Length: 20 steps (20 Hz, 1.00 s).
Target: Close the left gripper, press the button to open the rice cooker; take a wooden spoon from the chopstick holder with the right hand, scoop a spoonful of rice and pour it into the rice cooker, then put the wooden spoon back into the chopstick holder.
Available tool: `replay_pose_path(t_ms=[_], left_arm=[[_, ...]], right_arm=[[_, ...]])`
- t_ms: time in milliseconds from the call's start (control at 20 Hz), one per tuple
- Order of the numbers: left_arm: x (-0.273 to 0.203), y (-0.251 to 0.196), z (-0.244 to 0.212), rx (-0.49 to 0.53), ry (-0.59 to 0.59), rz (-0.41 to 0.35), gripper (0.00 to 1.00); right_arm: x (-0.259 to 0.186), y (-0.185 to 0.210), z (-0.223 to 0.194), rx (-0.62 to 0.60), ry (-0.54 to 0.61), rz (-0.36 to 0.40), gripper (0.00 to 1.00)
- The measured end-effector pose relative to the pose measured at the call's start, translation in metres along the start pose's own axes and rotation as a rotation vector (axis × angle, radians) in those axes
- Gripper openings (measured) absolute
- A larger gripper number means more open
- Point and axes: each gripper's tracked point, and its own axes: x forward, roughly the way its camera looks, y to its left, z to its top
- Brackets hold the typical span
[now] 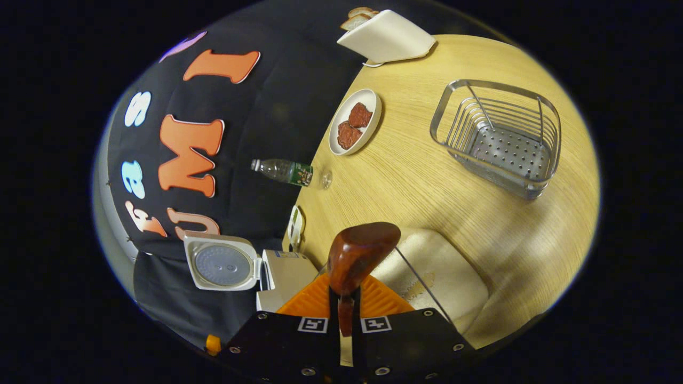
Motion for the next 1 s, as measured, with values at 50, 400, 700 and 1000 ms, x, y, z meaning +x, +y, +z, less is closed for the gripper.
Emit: replay_pose_path(t_ms=[50, 400, 700, 1000], left_arm=[[-0.001, -0.001, 0.003, 0.002, -0.008, 0.001, 0.97], [-0.011, -0.015, 0.021, -0.045, -0.081, -0.029, 0.97], [-0.027, 0.003, 0.041, -0.048, -0.171, 0.020, 0.97], [-0.042, 0.050, 0.048, -0.053, -0.212, 0.099, 0.97]], right_arm=[[-0.005, 0.005, 0.009, 0.020, -0.004, 0.025, 0.08], [-0.023, 0.086, 0.029, 0.109, 0.036, 0.218, 0.08], [-0.005, 0.179, -0.002, 0.047, 0.146, 0.337, 0.08], [0.029, 0.249, -0.046, -0.029, 0.235, 0.397, 0.08]])
